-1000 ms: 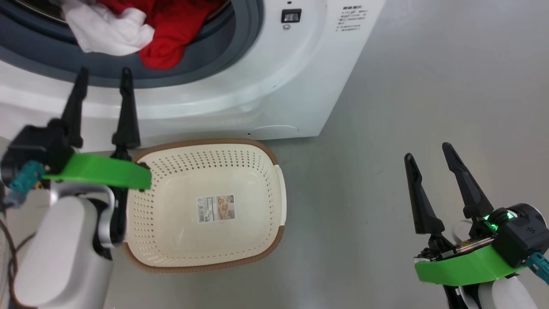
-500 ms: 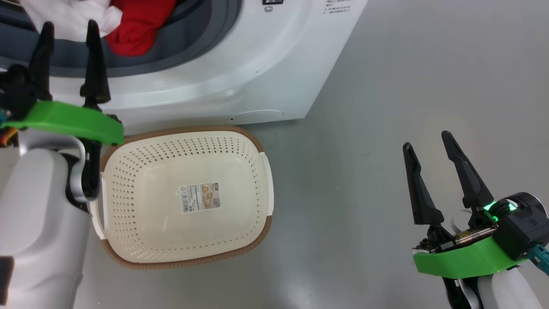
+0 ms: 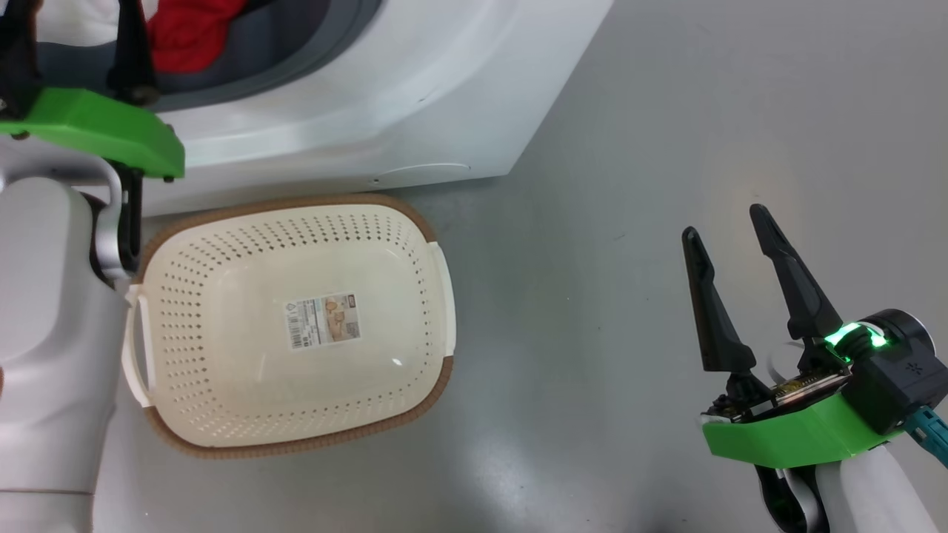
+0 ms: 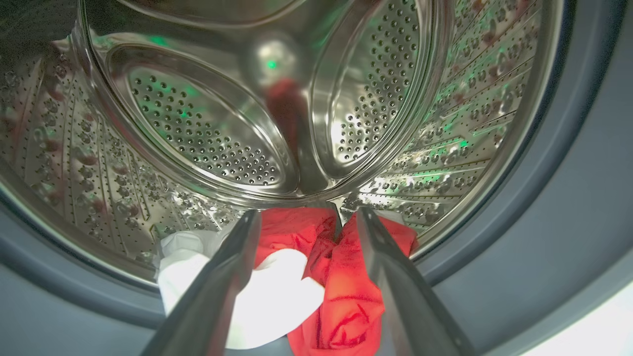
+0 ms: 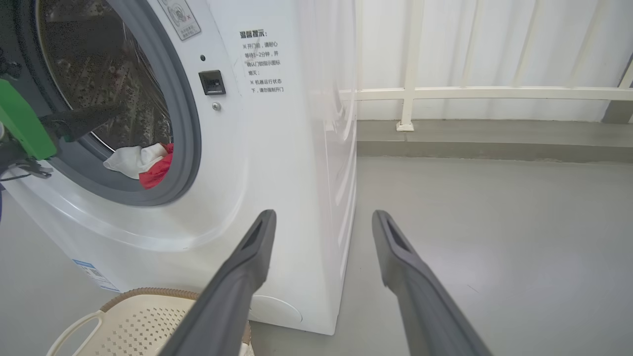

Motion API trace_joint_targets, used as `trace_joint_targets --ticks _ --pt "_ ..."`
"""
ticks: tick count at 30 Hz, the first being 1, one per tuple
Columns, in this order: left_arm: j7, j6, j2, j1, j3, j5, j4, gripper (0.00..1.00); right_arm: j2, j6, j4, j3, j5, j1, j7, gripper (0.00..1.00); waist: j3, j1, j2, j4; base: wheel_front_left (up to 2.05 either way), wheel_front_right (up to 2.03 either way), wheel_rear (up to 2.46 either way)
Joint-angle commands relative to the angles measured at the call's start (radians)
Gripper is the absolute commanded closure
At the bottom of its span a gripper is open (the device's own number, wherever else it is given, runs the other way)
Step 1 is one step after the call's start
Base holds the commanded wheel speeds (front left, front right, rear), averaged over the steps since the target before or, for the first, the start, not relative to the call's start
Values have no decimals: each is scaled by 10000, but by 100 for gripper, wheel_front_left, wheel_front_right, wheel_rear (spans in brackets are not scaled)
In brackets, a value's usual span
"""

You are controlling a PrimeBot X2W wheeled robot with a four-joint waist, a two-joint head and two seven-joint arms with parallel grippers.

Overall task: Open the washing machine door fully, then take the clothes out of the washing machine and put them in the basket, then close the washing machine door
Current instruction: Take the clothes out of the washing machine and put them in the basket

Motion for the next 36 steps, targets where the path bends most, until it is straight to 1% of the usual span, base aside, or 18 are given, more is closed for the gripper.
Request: trace_joint_targets --ticks 1,8,12,18,21,24,27,36 --pt "-49 163 549 -242 160 192 -2 0 -74 63 -229 223 52 -90 -62 0 130 0 -1 -130 0 0 0" --pt "-43 407 1042 -1086 -57 707 1132 0 -74 63 -175 345 211 -234 -62 0 460 0 -1 -452 0 0 0" --pt "6 353 1283 -1713 -219 893 1800 0 -74 63 -151 402 290 -315 -62 0 634 0 -1 -579 0 0 0" --pt "312 207 1453 -2463 -428 1008 2731 0 -74 63 -95 486 358 -423 -62 0 778 0 -1 -708 0 0 0" --pt "524 151 1497 -2731 -456 990 3065 0 -73 63 -61 521 368 -459 -62 0 818 0 -1 -740 0 0 0" --pt "751 252 1461 -3002 -543 1033 3438 0 -73 63 8 565 387 -511 -62 0 854 0 -1 -790 0 0 0" --pt "1265 267 1494 -3360 -675 1081 3933 0 -73 63 91 653 425 -546 -62 0 909 0 -1 -906 0 0 0" --pt "2191 324 1715 -3903 -967 1215 4831 0 -73 63 185 791 557 -653 -63 0 1018 0 -1 -1203 0 0 0"
